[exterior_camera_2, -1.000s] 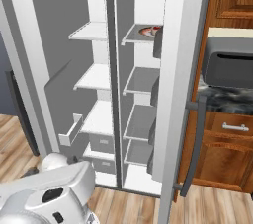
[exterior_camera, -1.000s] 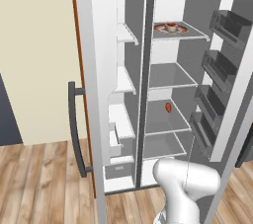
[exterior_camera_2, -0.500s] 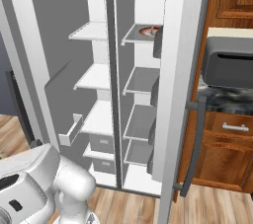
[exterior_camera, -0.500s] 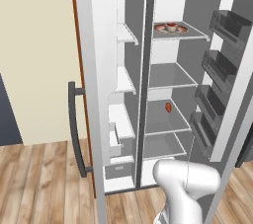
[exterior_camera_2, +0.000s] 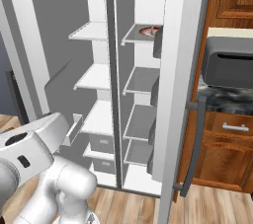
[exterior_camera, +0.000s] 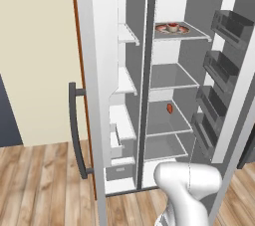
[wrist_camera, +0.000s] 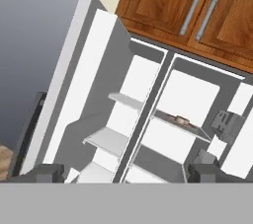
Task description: Retrieve the steak from the fridge and place it on the saucepan with marinade on the stove.
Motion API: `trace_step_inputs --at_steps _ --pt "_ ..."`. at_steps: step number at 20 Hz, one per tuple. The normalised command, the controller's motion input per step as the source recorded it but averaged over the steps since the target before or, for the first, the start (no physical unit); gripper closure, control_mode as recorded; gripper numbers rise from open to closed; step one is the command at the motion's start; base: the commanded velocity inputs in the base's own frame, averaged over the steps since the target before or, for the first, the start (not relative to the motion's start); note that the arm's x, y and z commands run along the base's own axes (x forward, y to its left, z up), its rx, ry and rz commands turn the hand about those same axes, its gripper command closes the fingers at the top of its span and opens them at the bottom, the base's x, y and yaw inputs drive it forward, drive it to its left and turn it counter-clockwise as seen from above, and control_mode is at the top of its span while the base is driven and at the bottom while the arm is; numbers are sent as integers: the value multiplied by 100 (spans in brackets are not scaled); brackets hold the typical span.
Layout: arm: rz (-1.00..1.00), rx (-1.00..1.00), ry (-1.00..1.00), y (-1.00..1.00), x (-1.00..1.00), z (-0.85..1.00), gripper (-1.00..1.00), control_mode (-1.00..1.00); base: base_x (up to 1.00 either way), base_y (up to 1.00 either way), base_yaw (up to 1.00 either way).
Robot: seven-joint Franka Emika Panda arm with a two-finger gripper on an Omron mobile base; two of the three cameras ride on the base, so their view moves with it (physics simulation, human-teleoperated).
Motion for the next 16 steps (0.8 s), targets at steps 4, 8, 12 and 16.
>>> trace_step_inputs --at_steps 4,8,12,16 --pt "-20 -11 0 0 73 -29 -100 -100 0 0 0" --pt "-17 -9 0 0 71 -49 -100 -100 0 0 0" --pt "-15 -6 -2 1 58 -61 -100 -100 0 0 0" --pt "-14 -4 -7 0 39 -61 -100 -100 0 0 0"
